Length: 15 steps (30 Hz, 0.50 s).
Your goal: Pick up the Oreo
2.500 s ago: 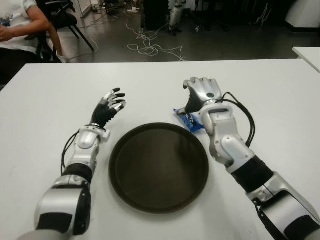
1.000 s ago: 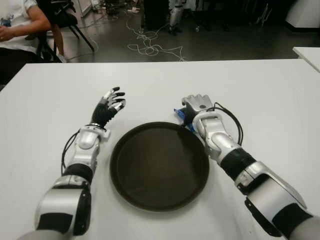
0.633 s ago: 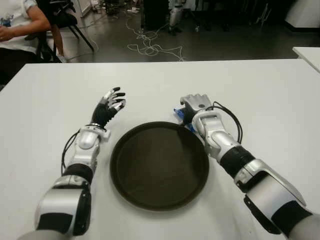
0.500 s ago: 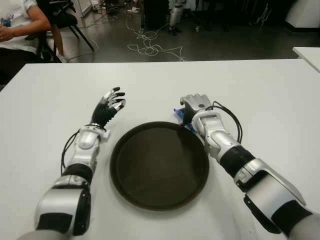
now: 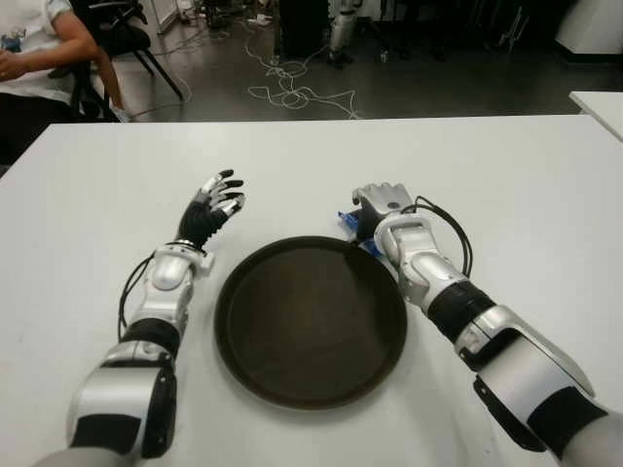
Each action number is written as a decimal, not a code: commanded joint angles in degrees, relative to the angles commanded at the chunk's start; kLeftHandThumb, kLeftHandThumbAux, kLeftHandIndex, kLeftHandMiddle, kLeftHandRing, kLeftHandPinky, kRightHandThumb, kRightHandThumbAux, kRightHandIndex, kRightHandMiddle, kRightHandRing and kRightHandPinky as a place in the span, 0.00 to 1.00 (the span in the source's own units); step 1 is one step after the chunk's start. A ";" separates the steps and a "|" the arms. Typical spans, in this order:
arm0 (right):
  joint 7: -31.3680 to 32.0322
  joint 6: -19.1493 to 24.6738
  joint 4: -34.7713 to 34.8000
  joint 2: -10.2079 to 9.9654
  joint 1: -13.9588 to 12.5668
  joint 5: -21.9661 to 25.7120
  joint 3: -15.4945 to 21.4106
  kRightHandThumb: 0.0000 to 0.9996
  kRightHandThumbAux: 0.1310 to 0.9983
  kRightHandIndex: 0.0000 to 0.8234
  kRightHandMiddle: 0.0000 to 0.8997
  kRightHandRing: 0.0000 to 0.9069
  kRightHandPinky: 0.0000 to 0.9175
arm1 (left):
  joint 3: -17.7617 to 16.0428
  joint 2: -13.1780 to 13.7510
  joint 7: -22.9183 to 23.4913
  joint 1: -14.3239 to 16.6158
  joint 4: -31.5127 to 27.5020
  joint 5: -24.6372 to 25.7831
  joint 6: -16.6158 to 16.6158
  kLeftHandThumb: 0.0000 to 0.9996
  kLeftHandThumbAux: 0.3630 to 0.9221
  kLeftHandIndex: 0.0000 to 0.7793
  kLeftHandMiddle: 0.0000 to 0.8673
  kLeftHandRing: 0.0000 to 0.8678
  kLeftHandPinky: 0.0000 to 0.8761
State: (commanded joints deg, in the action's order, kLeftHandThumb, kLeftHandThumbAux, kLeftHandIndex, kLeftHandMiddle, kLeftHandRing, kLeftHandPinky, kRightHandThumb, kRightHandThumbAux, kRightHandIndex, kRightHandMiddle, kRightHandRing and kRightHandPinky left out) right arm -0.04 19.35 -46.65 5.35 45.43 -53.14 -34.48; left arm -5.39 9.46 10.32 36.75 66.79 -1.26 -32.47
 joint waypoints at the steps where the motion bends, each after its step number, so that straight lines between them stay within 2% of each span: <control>1: -0.05 0.01 -0.02 0.02 0.03 0.07 -0.01 0.00 0.63 0.36 0.34 0.41 0.49 | -0.04 -0.01 0.07 0.01 0.00 0.06 0.09 0.08 0.44 0.14 0.24 0.24 0.26; 15: 0.90 1.73 -0.14 0.14 0.96 0.19 -0.70 0.00 0.60 0.33 0.33 0.40 0.48 | -0.18 -0.06 -0.09 0.11 0.07 0.12 0.40 0.07 0.46 0.15 0.23 0.23 0.25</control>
State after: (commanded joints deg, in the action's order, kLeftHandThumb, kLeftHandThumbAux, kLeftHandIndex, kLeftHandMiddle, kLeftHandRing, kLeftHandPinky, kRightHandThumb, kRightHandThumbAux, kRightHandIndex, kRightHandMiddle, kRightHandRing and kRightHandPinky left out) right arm 0.86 21.08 -46.79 5.49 46.39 -52.95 -35.18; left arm -5.57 9.40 10.23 36.86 66.86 -1.13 -32.07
